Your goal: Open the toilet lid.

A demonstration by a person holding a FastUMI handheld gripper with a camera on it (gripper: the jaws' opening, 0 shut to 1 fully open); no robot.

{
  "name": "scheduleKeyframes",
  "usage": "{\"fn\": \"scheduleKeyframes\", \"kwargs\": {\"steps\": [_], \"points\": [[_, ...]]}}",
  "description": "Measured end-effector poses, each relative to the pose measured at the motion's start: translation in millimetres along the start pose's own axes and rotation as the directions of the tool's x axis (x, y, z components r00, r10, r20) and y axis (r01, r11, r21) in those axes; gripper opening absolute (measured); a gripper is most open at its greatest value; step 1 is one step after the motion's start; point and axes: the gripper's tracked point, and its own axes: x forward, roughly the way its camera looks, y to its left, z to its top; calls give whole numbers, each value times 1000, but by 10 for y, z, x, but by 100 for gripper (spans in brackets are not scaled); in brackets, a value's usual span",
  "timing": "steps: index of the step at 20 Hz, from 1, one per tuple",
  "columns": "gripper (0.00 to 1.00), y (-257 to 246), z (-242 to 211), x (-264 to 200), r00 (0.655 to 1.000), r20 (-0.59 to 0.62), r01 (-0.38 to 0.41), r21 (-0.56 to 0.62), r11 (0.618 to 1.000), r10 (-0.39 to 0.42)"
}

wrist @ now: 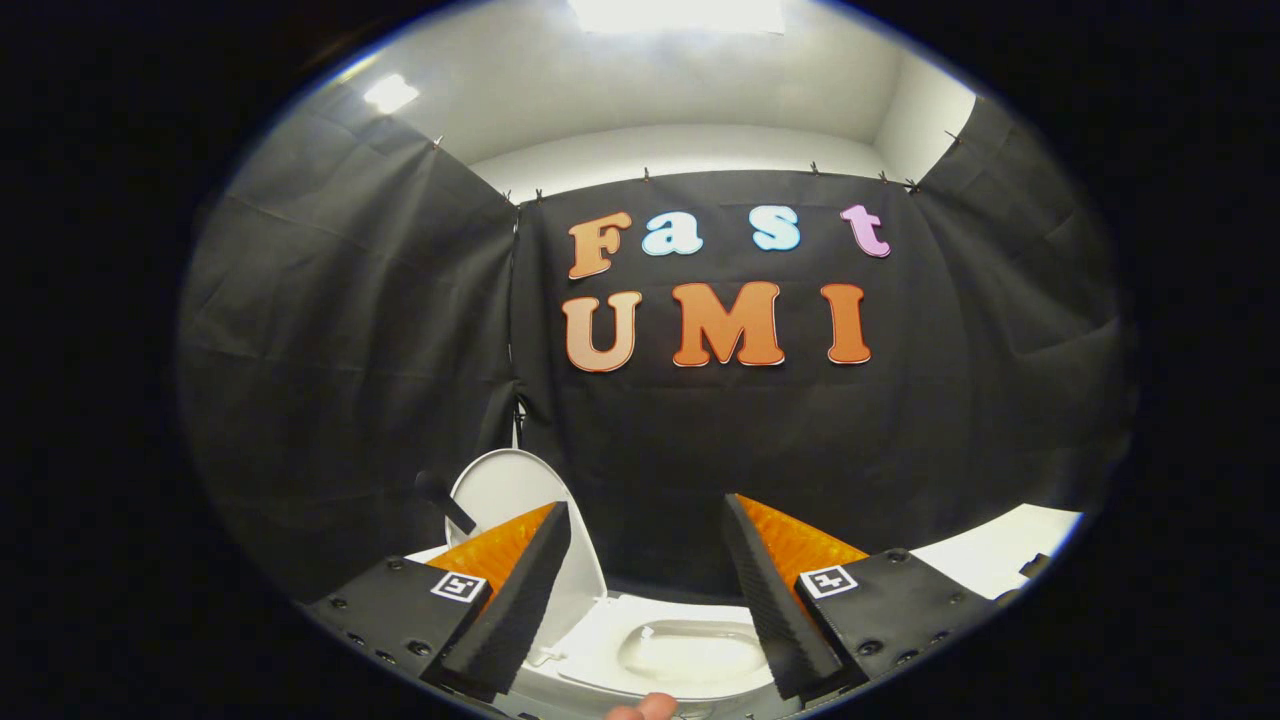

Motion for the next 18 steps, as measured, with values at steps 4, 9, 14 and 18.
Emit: {"fn": "scheduleKeyframes", "kwargs": {"steps": [4,9,14,18], "points": [[98,-8,27,-54,1000,24,-9,19,1000,9],[98,83,110,-135,996,79,-44,62,997,39],[98,63,115,-166,994,104,-38,100,994,28],[98,39,130,-178,993,118,-33,111,993,20]]}}
